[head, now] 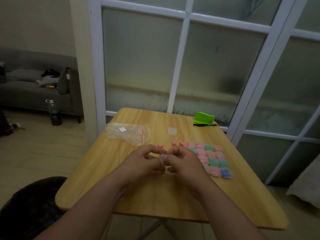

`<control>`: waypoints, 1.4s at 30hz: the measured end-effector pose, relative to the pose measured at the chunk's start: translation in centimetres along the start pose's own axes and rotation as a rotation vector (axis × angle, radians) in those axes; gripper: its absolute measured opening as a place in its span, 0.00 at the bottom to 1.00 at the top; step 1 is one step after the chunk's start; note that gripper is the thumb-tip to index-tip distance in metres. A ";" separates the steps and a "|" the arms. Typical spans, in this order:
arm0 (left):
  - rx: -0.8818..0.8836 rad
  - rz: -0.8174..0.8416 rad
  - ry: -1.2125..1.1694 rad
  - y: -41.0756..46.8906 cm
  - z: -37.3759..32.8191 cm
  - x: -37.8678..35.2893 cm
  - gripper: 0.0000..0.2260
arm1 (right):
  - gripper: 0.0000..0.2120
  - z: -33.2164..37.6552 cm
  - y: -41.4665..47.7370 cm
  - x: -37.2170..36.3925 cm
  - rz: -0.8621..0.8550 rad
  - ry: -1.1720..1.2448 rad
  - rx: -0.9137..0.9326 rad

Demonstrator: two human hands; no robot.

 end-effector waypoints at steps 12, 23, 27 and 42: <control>0.022 -0.087 -0.252 0.6 0.2 -0.6 0.14 | 0.04 0.5 -0.3 1.3 -0.183 -0.423 0.063; 0.160 0.146 -0.437 0.5 0.7 -3.3 0.14 | 0.08 2.3 -0.1 1.2 0.025 -0.422 0.152; 0.168 0.018 -0.605 1.2 1.0 -1.9 0.13 | 0.07 1.6 1.1 2.6 -0.092 -0.305 0.054; 0.110 -0.189 -0.875 1.4 1.3 1.1 0.16 | 0.09 0.2 11.2 -0.7 -0.079 -1.076 -0.138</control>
Point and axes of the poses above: each hand's wrist, its own y-axis towards the middle knuckle, its own x-axis out of the back of the hand, z = x × y, the point moved 4 cm from there along y, towards the middle knuckle, and after that the axes turned 13 degrees about z, right-handed, at the moved point
